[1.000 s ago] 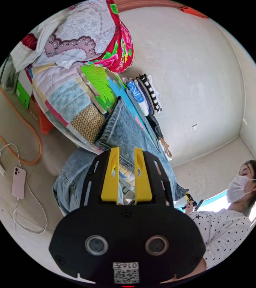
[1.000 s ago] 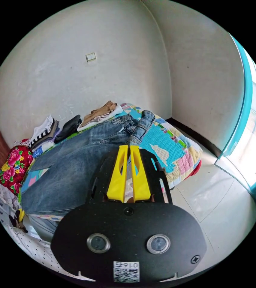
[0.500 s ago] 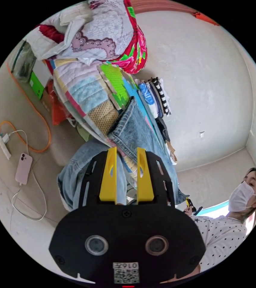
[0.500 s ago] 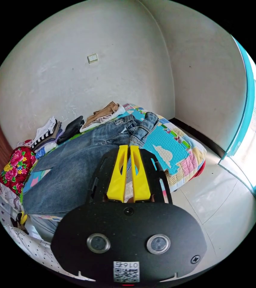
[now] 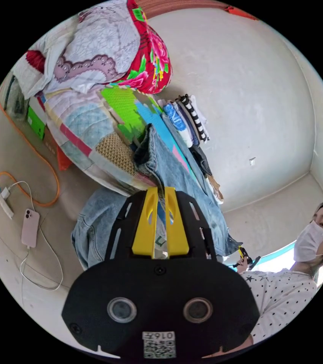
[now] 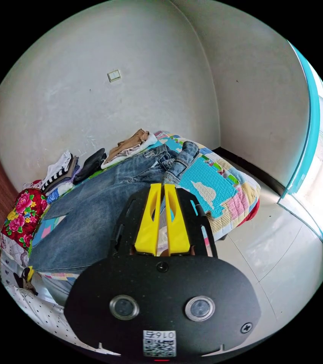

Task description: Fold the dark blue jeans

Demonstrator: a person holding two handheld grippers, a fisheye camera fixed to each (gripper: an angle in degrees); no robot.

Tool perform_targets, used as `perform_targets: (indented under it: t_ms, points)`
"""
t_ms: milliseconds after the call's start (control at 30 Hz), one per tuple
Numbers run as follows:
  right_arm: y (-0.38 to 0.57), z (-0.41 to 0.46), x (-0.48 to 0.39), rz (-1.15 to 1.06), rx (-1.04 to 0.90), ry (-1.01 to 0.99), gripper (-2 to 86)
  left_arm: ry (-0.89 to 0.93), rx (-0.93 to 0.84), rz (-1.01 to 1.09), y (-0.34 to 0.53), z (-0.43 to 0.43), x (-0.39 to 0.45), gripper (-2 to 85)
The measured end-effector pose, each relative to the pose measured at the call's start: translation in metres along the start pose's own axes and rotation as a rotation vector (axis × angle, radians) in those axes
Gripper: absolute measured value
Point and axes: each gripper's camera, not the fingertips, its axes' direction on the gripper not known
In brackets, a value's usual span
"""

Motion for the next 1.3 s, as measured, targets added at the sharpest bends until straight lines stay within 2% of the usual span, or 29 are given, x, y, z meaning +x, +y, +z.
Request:
perform_targets:
  t_ms: [433, 733, 967, 1167, 1300]
  points:
    - [0.006, 0.003, 0.061, 0.029, 0.043, -0.082, 0.4, 0.149, 0.063, 0.192, -0.068, -0.031, 0.054, -0.9]
    - [0.023, -0.028, 0.123, 0.098, 0.137, -0.256, 0.3, 0.231, 0.213, 0.253, -0.087, -0.085, 0.074, -0.9]
    - [0.033, -0.061, 0.152, 0.088, 0.22, -0.402, 0.3, 0.214, 0.271, 0.341, -0.131, -0.099, 0.113, -0.9]
    - [-0.028, -0.031, 0.137, 0.001, 0.214, -0.474, 0.4, 0.117, 0.093, 0.424, -0.284, -0.004, 0.185, -0.9]
    - [-0.109, 0.031, 0.11, 0.005, 0.117, -0.498, 0.5, -0.002, -0.06, 0.441, -0.417, 0.121, 0.256, -0.6]
